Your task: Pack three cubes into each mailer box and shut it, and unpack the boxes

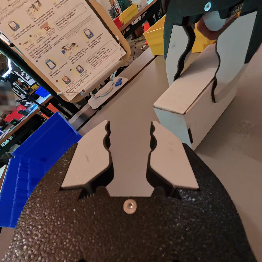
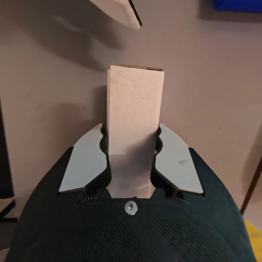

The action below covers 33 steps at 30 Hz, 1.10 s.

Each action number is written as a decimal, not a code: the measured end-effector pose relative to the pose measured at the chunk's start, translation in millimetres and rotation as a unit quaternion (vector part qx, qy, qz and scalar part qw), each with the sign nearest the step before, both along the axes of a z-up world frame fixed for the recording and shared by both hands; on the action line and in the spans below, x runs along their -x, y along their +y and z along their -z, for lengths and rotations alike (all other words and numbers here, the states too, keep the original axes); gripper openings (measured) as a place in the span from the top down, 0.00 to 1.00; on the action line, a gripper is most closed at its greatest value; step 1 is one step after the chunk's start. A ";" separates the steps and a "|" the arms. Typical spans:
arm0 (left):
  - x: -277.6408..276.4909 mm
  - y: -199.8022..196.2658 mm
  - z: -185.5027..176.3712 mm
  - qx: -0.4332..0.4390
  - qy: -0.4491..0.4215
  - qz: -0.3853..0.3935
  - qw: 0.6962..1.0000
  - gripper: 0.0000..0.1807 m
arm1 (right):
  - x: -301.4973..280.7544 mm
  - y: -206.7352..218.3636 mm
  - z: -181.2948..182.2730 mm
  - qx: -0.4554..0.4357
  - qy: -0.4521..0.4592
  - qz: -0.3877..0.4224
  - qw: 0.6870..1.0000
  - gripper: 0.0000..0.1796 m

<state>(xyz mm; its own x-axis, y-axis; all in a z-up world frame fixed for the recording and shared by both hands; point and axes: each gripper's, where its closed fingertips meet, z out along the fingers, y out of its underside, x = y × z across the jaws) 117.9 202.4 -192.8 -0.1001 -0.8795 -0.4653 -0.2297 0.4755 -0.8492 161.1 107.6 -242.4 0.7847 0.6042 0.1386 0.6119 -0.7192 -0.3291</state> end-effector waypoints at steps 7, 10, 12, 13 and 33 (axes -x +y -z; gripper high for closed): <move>3.3 8.8 7.8 0.001 0.007 -0.008 1.000 0.72 | -10.4 -26.0 -8.4 0.008 -0.057 -0.010 0.998 0.64; 3.2 10.9 12.4 -0.013 0.015 -0.011 1.000 0.73 | -34.9 -51.4 -45.8 -0.051 -0.096 0.006 0.994 0.64; 1.7 10.9 14.3 -0.014 0.018 -0.014 1.000 0.73 | -63.1 -71.7 -79.4 -0.101 -0.123 0.035 0.987 0.64; 1.0 9.8 14.7 -0.015 0.019 -0.012 1.000 0.73 | -81.9 -83.6 -95.7 -0.123 -0.150 0.045 0.980 0.64; -5.0 6.1 24.8 0.022 0.019 -0.002 1.000 0.73 | -356.4 -199.8 -38.7 -0.108 -0.419 0.234 0.871 0.64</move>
<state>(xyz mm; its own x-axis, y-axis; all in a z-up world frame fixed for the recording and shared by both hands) 122.9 208.6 -217.6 -0.1146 -0.8992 -0.4222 -0.2644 0.4373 -0.8596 517.5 -92.3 -203.7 0.5071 0.1333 0.8515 0.3585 -0.9311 -0.0678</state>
